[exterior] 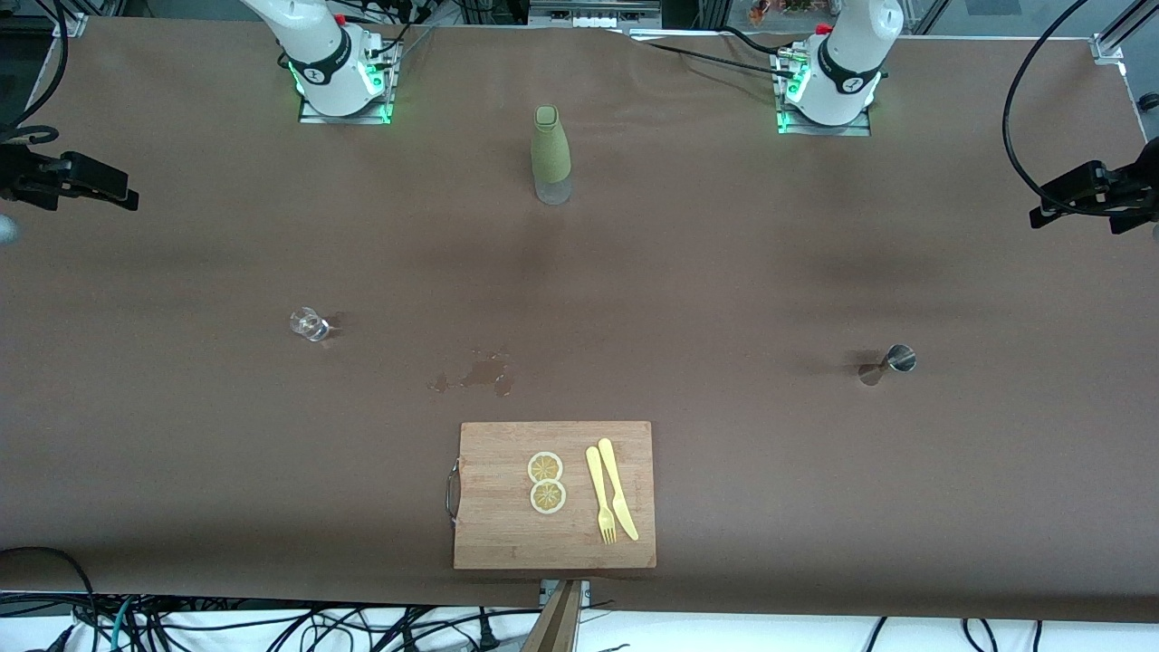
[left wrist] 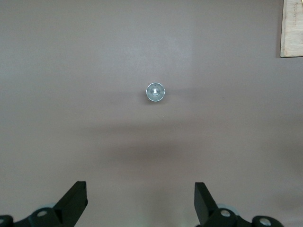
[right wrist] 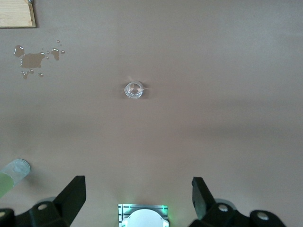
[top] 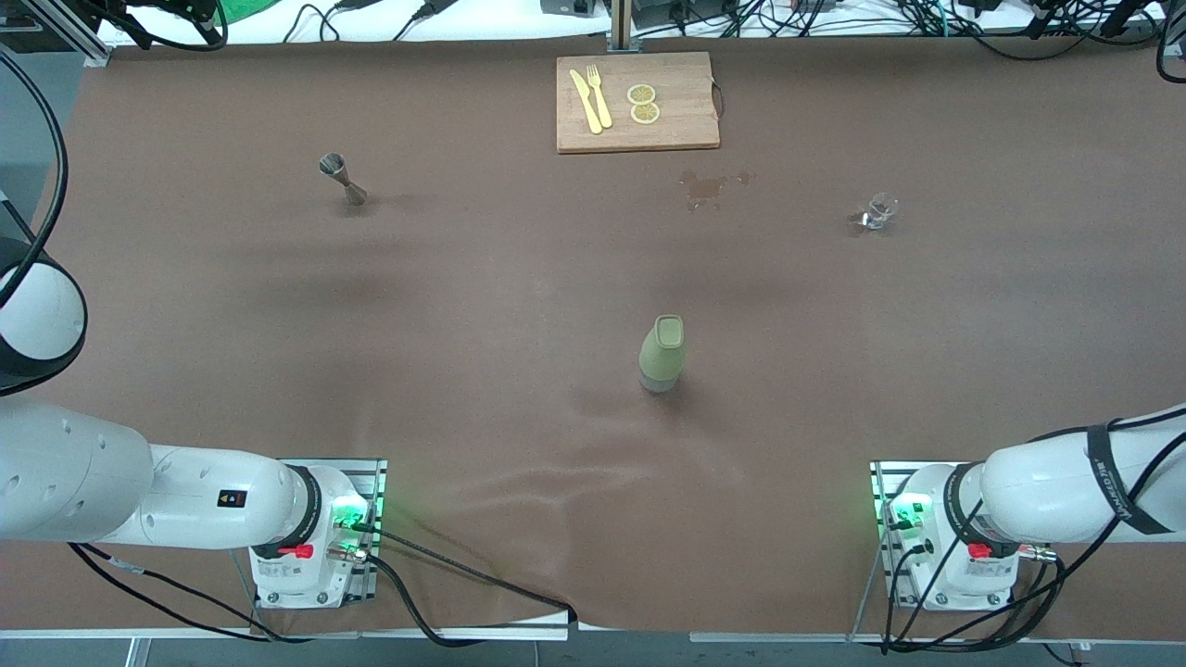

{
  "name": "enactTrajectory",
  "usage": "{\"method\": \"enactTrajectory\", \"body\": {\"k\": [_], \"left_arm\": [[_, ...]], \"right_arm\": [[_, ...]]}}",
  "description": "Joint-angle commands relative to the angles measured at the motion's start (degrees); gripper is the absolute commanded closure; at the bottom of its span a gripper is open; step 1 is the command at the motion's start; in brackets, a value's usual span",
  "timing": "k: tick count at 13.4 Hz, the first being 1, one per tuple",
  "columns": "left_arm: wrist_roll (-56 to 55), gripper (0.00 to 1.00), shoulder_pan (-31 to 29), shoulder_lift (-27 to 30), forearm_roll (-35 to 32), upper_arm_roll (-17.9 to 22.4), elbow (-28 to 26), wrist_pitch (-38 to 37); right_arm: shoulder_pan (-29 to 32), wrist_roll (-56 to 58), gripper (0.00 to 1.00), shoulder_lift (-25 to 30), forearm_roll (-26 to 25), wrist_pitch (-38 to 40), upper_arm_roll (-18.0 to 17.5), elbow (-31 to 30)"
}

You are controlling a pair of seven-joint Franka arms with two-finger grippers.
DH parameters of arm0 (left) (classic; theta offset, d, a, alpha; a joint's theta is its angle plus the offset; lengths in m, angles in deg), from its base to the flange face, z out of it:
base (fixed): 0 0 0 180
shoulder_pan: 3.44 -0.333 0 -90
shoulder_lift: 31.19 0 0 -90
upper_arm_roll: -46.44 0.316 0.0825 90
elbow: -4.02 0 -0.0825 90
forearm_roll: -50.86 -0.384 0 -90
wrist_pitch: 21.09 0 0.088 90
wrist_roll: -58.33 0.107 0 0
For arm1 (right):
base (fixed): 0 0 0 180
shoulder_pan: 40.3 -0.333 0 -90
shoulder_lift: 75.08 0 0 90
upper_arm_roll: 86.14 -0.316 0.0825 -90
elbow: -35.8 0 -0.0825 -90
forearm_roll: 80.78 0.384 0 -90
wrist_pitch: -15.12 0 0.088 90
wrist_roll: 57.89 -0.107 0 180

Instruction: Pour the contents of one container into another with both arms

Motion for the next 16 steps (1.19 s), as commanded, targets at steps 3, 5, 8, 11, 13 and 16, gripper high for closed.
{"method": "enactTrajectory", "body": {"k": [3,5,8,11,13,16], "left_arm": [[1.4,0.00,-0.7,-0.3,2.1,0.0,0.7,-0.4],[1.3,0.00,-0.7,-0.6,1.8,0.0,0.9,-0.4],[1.7,0.00,-0.7,-0.6,1.5,0.0,0.7,-0.4],[1.7,0.00,-0.7,-0.6,1.5,0.1,0.2,-1.0],[1.7,0.00,-0.7,-0.6,1.4,0.1,0.6,-1.7],[1.8,0.00,-0.6,-0.7,-1.0,0.1,0.9,-3.7]], "right_arm": [[0.5,0.9,0.00,0.7,0.5,-0.8,0.0,-0.8],[0.5,0.9,0.00,0.7,0.6,-1.3,-0.1,-0.8],[0.5,1.1,0.00,0.7,0.2,-1.2,0.0,-0.8],[0.5,1.0,0.00,0.7,0.3,-1.2,-0.1,-0.8],[0.5,1.0,0.00,0.7,0.3,-1.3,0.0,-0.8],[0.7,1.0,0.00,0.7,0.4,-1.3,0.0,-0.8]]}}
